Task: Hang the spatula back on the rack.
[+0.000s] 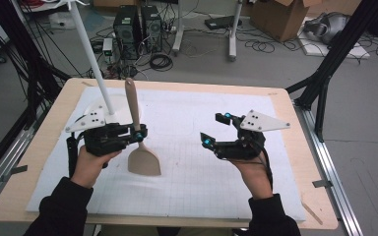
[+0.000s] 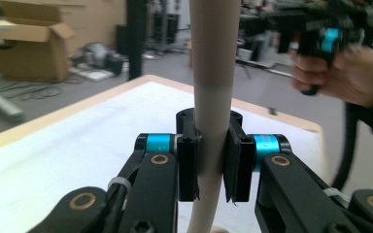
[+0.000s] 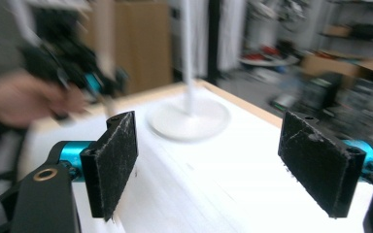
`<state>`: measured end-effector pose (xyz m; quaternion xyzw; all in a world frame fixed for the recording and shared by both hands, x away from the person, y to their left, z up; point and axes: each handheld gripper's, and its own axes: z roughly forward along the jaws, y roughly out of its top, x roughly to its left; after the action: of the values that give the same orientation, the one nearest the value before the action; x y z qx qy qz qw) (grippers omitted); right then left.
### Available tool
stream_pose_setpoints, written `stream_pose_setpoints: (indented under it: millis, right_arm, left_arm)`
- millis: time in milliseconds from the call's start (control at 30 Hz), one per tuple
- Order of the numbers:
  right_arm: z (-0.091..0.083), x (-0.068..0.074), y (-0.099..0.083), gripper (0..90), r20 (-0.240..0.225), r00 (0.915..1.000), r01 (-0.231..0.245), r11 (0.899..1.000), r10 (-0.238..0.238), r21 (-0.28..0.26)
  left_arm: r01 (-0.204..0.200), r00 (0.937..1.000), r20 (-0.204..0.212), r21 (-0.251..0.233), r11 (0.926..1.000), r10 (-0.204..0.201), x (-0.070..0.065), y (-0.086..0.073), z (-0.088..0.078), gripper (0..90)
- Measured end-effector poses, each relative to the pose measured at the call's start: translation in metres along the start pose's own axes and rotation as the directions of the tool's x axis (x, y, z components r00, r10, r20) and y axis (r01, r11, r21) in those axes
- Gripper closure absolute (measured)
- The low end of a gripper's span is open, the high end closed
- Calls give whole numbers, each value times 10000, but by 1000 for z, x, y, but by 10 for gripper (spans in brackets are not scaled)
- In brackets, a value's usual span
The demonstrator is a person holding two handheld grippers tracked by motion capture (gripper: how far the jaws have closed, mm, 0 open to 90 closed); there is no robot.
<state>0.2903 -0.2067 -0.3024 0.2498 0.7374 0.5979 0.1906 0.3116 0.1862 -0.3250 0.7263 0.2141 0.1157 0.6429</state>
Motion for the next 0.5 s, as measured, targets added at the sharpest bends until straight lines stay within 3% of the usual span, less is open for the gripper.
stream_pose_setpoints:
  millis: [233,500]
  right_arm:
    - [-15,-6,-21,187,930,9956,54,9980,-113,629]
    - [-20,-10,-27,185,1201,9927,63,9976,-145,686]
  left_arm:
    - [17,9924,-1230,-70,10000,-26,21,16,-23,783]
    - [-85,9798,-2001,-223,9997,38,41,42,-41,782]
